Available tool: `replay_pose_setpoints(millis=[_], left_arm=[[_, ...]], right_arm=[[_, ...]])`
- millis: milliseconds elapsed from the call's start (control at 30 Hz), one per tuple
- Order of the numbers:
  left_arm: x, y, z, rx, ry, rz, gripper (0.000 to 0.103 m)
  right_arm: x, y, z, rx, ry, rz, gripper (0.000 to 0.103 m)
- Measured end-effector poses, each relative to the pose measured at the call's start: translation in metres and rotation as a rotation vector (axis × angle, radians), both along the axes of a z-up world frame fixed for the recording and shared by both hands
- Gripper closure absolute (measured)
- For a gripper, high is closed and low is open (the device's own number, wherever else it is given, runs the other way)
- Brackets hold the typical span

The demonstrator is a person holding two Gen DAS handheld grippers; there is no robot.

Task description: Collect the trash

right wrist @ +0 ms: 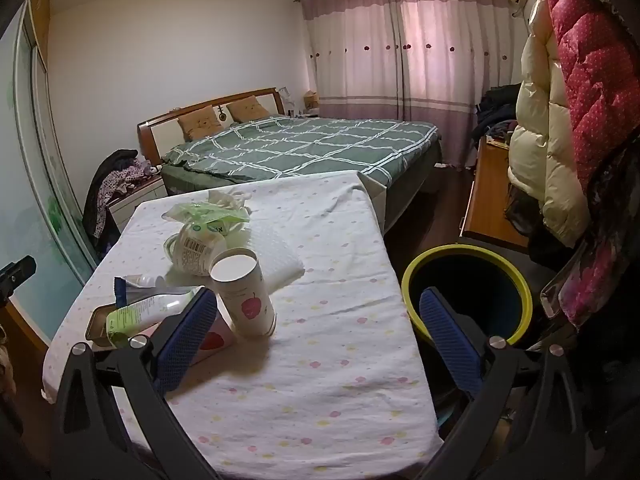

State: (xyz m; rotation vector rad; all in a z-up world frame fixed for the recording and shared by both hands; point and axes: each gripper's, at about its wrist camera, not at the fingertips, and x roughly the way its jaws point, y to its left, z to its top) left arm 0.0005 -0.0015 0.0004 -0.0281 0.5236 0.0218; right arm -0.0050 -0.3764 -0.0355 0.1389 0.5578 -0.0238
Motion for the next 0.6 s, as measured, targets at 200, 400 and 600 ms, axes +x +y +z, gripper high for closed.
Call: replay_pose_setpoints(millis=[200, 400, 600], left_arm=[[-0.0043, 0.0029, 0.0000, -0.026, -0.011, -0.016, 0.004], [0.0010, 0.0010, -0.0024, -0.037, -0.004, -0.031, 0.004], [0.0012, -0.0003, -0.0027, -0.028, -0.010, -0.024, 0.004]], right_arm=[[0.0014, 0.0005, -0.0018, -0.001, 0.007, 0.005, 0.006], [0.0012, -0.0018, -0.0011, 0.008, 0.004, 0.001, 0.006], [0.0023, 0.0030, -0.0042, 0.006, 0.005, 0.002, 0.006]])
